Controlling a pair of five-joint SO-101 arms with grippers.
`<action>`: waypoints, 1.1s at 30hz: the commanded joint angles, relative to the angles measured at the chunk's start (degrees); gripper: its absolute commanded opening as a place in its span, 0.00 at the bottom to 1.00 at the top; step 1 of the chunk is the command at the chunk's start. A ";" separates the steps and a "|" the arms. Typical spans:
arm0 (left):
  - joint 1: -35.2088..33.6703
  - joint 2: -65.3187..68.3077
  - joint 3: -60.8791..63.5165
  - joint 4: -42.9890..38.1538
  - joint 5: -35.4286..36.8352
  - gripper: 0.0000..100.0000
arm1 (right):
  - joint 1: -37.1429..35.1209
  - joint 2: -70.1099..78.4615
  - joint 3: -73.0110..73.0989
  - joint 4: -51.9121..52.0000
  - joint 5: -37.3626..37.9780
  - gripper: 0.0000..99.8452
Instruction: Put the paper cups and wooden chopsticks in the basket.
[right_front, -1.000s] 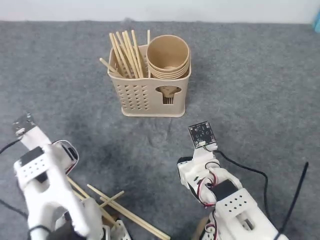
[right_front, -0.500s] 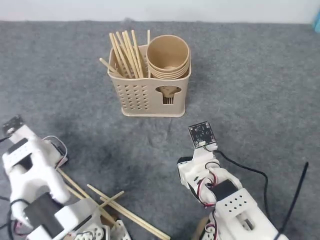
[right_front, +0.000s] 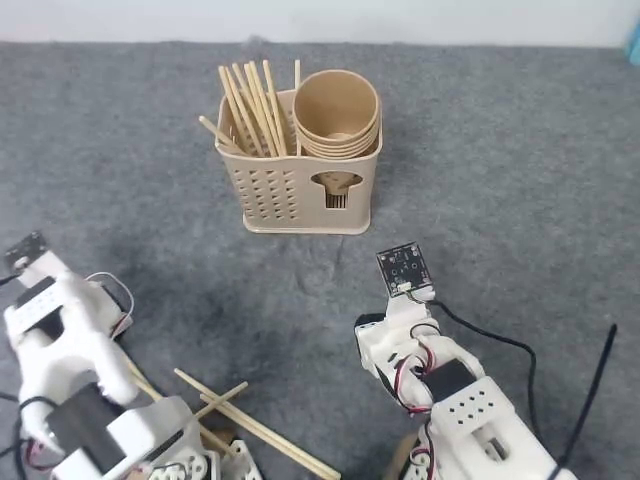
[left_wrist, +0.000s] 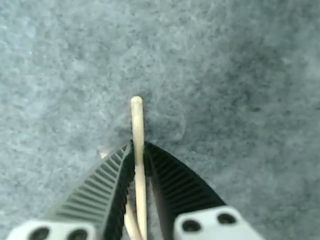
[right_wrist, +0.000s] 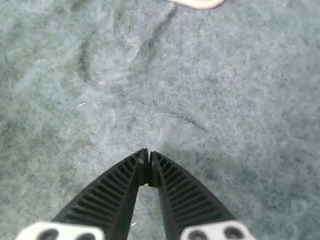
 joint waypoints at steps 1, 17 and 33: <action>0.26 -0.62 -1.54 0.35 0.26 0.01 | 0.57 -1.54 -0.97 0.40 -0.18 0.01; 2.11 -16.70 -17.27 2.37 0.26 0.01 | 0.57 -1.54 -0.97 -0.04 -0.18 0.01; 30.15 -61.27 -16.40 -34.90 0.79 0.01 | 0.66 -1.54 -1.05 -0.04 -0.18 0.01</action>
